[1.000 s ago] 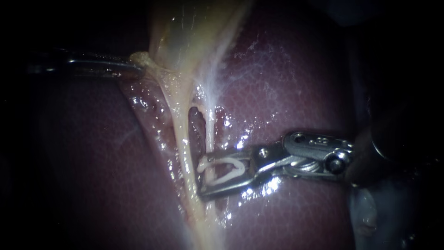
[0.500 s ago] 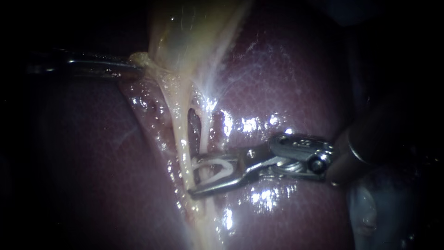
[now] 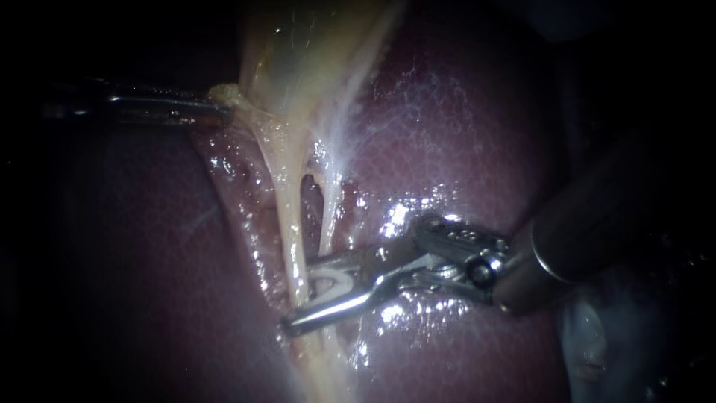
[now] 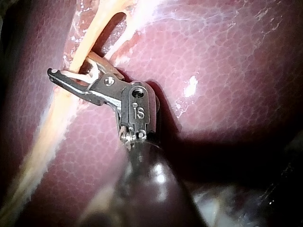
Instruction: Clipping first clip left tube
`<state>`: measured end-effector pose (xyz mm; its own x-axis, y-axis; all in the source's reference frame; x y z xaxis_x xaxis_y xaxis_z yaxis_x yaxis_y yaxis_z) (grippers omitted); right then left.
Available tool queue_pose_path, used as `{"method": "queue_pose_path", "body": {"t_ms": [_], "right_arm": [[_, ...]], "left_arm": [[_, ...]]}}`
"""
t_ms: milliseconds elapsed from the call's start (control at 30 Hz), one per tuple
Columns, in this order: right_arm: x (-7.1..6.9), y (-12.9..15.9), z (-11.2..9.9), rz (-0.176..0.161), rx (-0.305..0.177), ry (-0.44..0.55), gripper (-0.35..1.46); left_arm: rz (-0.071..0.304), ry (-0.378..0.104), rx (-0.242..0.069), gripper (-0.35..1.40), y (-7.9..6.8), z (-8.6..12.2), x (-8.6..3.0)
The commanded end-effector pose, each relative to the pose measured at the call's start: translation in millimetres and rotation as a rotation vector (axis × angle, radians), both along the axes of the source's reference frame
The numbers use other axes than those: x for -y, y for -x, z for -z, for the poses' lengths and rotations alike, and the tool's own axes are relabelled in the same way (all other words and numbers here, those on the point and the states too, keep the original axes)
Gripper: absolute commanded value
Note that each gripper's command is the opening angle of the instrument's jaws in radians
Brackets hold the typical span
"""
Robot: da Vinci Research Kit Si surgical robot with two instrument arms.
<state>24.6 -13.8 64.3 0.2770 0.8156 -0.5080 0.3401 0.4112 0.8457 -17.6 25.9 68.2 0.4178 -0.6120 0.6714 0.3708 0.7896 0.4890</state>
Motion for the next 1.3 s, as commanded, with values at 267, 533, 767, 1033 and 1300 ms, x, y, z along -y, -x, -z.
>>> {"method": "queue_pose_path", "body": {"t_ms": [267,533,767,1033,1300], "right_arm": [[0.2,-0.2,3.9,0.017,-0.027,-0.014,0.48],[-0.7,0.7,5.4,-0.005,-0.017,-0.021,0.31],[-1.3,1.1,5.4,-0.026,-0.005,-0.022,-0.08],[-1.0,1.3,5.4,-0.025,0.004,-0.022,-0.35],[-1.0,1.3,5.4,-0.017,0.024,-0.013,-0.35]], "left_arm": [[0.0,0.0,0.0,-0.35,0.0,0.0,0.0],[0.0,0.0,0.0,-0.35,0.0,-0.1,-0.1],[0.0,0.0,0.0,-0.35,0.0,-0.1,-0.1],[0.0,0.0,0.0,-0.35,0.0,-0.2,-0.1],[0.0,0.0,0.0,-0.35,0.0,-0.2,0.0]]}}
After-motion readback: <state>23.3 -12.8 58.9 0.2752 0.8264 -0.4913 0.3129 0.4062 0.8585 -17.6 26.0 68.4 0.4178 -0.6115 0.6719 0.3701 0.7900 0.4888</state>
